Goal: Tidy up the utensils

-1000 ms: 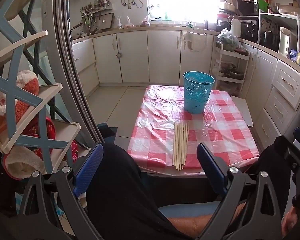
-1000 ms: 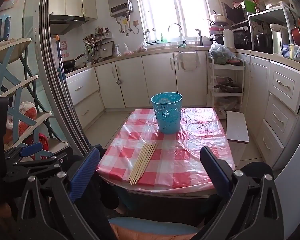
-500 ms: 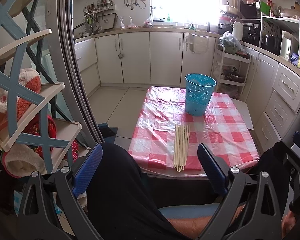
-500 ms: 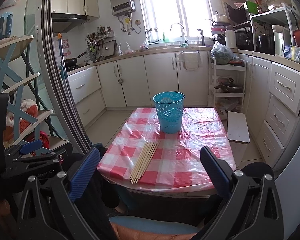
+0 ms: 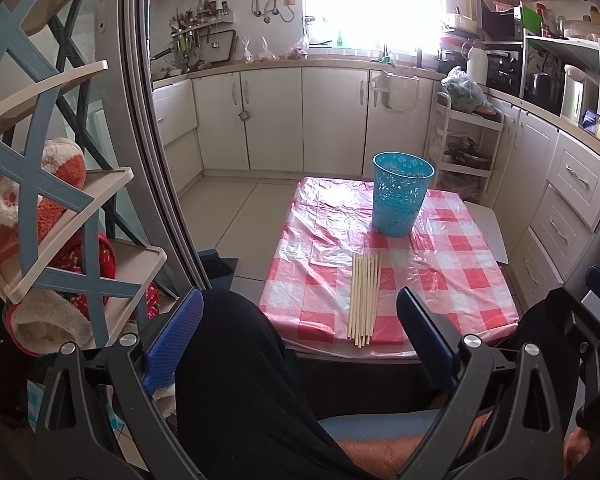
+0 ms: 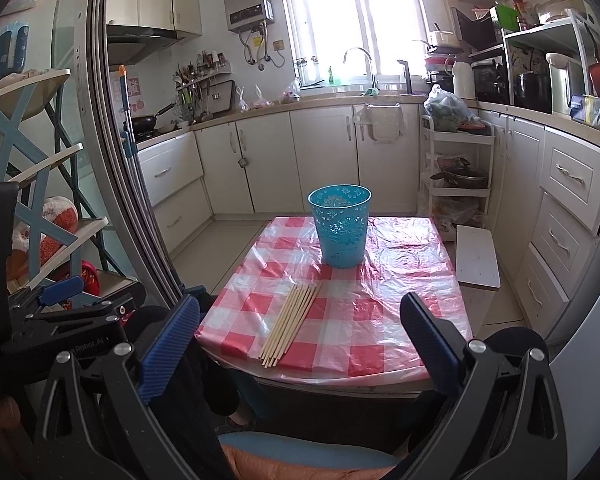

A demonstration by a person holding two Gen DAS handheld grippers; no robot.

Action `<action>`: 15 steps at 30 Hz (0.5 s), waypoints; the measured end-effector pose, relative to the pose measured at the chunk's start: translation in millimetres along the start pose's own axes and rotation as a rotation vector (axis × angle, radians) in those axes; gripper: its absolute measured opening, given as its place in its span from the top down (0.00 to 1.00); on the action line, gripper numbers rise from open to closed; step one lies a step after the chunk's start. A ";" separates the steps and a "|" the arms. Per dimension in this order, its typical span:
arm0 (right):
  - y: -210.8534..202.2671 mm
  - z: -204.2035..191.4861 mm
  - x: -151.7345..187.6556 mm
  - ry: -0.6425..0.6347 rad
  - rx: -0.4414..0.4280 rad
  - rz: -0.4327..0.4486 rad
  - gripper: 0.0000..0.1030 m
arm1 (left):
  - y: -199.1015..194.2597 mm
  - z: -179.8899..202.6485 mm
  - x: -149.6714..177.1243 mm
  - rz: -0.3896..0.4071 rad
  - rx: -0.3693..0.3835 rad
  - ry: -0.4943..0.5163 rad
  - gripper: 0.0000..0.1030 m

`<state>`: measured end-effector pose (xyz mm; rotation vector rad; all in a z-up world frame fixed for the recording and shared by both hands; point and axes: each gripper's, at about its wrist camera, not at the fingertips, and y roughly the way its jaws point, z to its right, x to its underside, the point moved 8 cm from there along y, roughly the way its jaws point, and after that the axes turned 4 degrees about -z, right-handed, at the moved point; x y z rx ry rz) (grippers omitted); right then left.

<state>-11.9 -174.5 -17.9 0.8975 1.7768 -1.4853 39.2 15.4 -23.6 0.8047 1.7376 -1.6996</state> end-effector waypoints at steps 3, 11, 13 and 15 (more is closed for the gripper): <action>-0.2 -0.3 0.0 -0.001 -0.001 0.001 0.07 | -0.9 0.5 0.6 0.002 0.000 -0.002 0.09; -0.7 -2.1 -0.8 -0.004 -0.001 0.003 0.07 | -1.3 0.5 0.2 0.003 -0.001 -0.002 0.09; -0.8 -2.3 -0.9 -0.004 -0.001 0.003 0.07 | -1.1 0.7 0.3 0.003 -0.001 -0.001 0.09; -0.7 -2.6 -0.5 -0.004 0.000 0.003 0.07 | -1.2 0.6 0.2 0.003 0.000 -0.002 0.09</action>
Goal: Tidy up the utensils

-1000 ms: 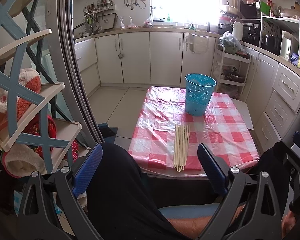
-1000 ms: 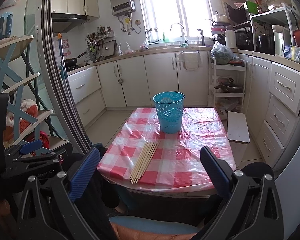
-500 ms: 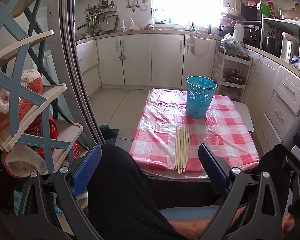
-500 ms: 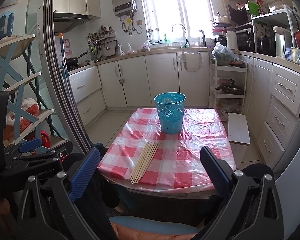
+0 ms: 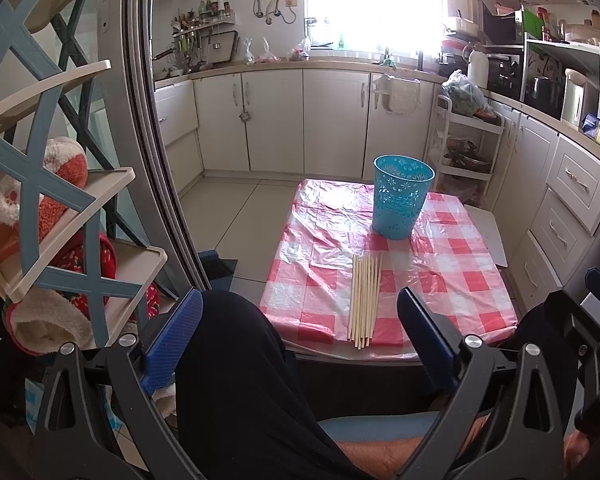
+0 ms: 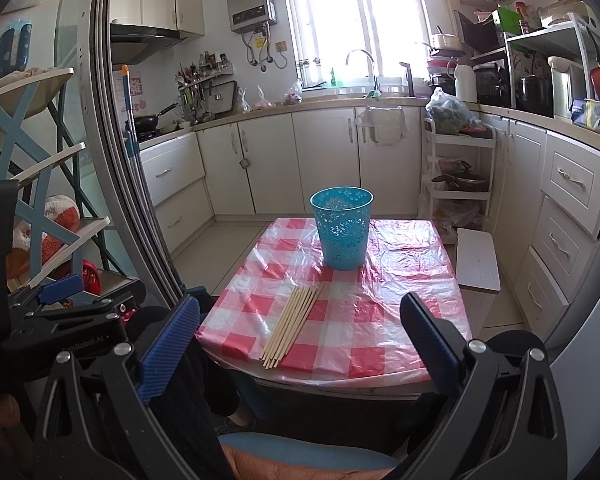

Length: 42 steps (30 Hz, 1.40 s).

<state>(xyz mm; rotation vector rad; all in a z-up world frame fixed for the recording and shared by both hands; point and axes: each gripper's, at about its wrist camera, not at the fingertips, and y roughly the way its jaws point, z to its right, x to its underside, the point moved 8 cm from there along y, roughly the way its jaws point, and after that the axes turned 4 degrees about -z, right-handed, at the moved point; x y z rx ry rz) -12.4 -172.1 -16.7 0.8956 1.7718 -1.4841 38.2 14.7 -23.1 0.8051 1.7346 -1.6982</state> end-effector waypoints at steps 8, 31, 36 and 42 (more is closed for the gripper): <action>2.6 -2.4 -0.5 -0.002 -0.005 -0.009 0.07 | 1.1 -1.4 -0.4 -0.001 -0.001 -0.003 0.08; 107.9 9.6 32.4 0.053 -0.073 -0.257 0.07 | 82.4 -21.7 -0.8 -0.115 -0.053 -0.029 0.08; 120.2 14.1 37.4 0.047 -0.055 -0.289 0.07 | 102.9 -20.6 -0.9 -0.144 -0.053 -0.027 0.08; 142.8 21.2 35.2 0.030 -0.035 -0.300 0.07 | 122.8 -15.1 -3.2 -0.163 -0.051 -0.005 0.08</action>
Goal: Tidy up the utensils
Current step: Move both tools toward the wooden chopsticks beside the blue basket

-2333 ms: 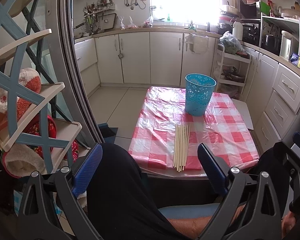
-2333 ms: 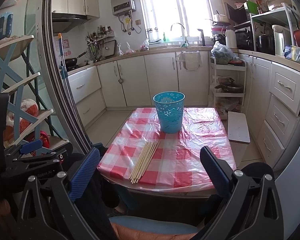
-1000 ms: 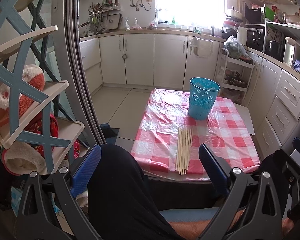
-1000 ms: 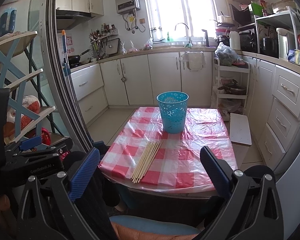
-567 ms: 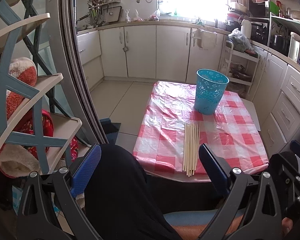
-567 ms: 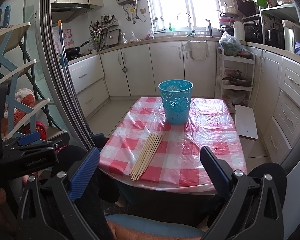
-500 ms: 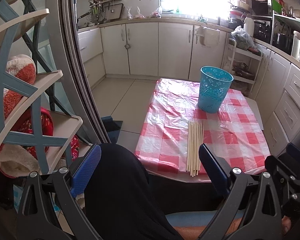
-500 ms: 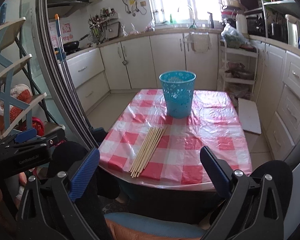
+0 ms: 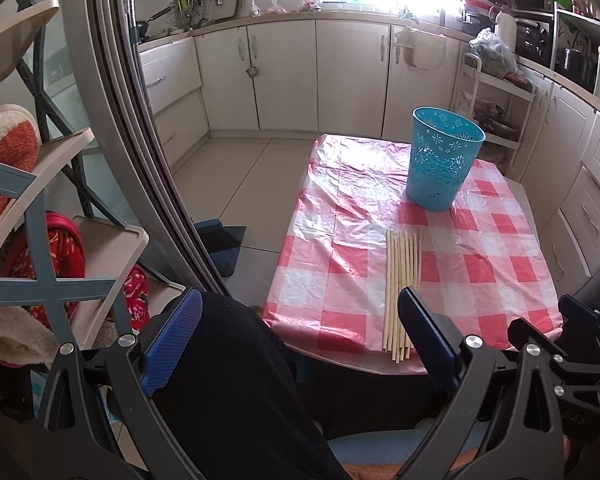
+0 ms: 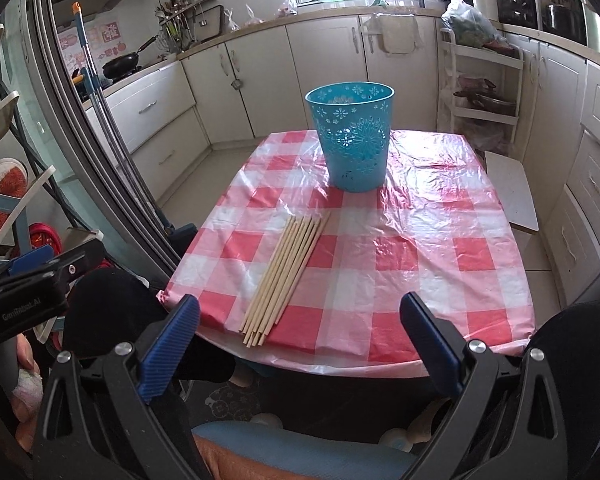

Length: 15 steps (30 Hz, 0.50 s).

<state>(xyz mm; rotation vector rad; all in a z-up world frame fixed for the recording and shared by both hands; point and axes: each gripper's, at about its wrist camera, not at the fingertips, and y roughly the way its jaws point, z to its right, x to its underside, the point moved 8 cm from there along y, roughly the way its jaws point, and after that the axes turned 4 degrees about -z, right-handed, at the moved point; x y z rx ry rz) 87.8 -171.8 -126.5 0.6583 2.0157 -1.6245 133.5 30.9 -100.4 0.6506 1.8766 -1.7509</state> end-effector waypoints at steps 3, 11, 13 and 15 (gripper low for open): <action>23.2 -0.7 -7.8 -0.025 -0.007 -0.016 0.17 | 15.6 1.6 -3.6 -0.019 0.005 0.003 0.08; 109.5 5.1 -22.8 0.051 -0.048 -0.121 0.62 | 60.2 -1.4 -8.0 -0.082 -0.001 0.001 0.08; 123.8 8.1 -24.8 0.063 -0.042 -0.130 0.69 | 69.0 1.1 -7.9 -0.092 0.000 0.004 0.08; 135.6 11.5 -27.1 0.066 -0.036 -0.133 0.72 | 77.5 4.6 -8.8 -0.104 0.002 0.008 0.08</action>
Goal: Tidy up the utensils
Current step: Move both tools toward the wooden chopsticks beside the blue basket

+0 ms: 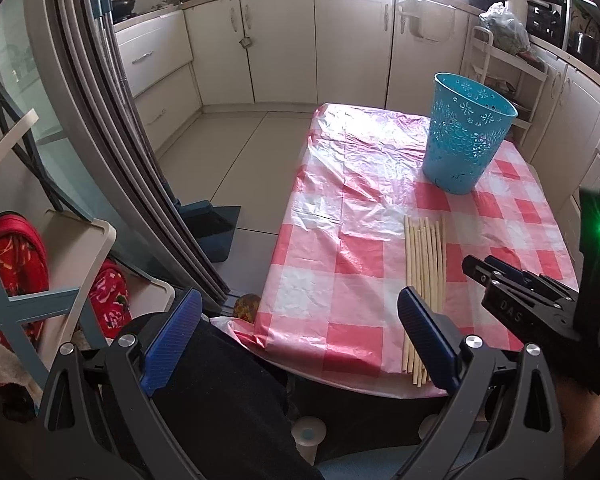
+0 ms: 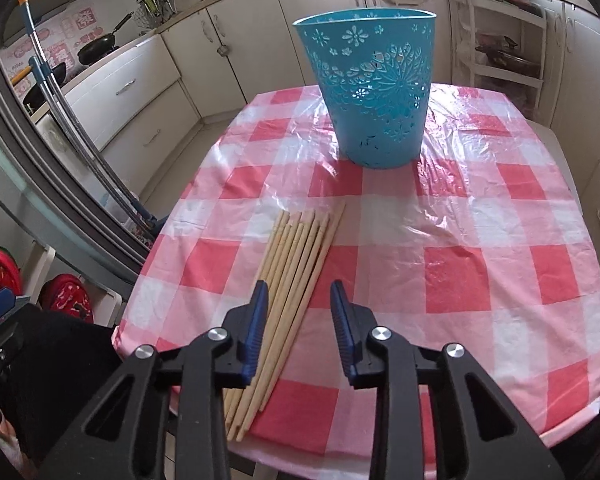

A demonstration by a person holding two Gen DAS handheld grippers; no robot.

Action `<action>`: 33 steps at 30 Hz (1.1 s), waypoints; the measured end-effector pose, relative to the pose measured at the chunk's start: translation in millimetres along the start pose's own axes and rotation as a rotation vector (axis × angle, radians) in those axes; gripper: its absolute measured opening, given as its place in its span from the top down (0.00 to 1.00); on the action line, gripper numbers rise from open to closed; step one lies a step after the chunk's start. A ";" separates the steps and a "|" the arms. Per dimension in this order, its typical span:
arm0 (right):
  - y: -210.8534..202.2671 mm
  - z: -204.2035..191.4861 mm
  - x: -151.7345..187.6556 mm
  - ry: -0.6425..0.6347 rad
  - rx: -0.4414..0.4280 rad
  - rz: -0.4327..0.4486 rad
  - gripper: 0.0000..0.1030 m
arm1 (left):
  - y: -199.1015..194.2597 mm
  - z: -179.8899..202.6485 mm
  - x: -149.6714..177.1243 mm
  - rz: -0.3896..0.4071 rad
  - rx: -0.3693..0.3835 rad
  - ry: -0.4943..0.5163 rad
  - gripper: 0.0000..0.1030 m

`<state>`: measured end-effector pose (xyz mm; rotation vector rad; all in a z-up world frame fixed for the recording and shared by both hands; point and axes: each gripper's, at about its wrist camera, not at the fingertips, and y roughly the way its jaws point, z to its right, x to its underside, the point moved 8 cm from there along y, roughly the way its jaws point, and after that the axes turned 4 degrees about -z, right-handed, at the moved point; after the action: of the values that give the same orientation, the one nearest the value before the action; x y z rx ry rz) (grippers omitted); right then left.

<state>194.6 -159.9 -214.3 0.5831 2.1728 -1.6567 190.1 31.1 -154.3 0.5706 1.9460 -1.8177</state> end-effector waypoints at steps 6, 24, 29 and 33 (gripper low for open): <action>35.4 21.0 -14.8 0.031 0.042 -0.029 0.80 | 26.8 17.4 -5.4 -0.054 0.034 0.003 0.08; 64.9 19.9 -34.4 -0.053 0.045 -0.029 0.81 | 82.4 50.9 -15.4 -0.147 0.042 0.036 0.08; 65.8 19.2 -34.5 -0.086 0.006 -0.064 0.81 | 94.6 60.0 -18.3 -0.165 0.042 0.052 0.08; 68.4 18.0 -36.9 -0.081 0.007 -0.064 0.81 | 100.2 62.9 -22.3 -0.172 0.044 0.041 0.09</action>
<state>262.0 -165.6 -256.7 0.4443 2.1491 -1.6909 265.9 -25.6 -228.6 0.4695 2.0418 -1.9720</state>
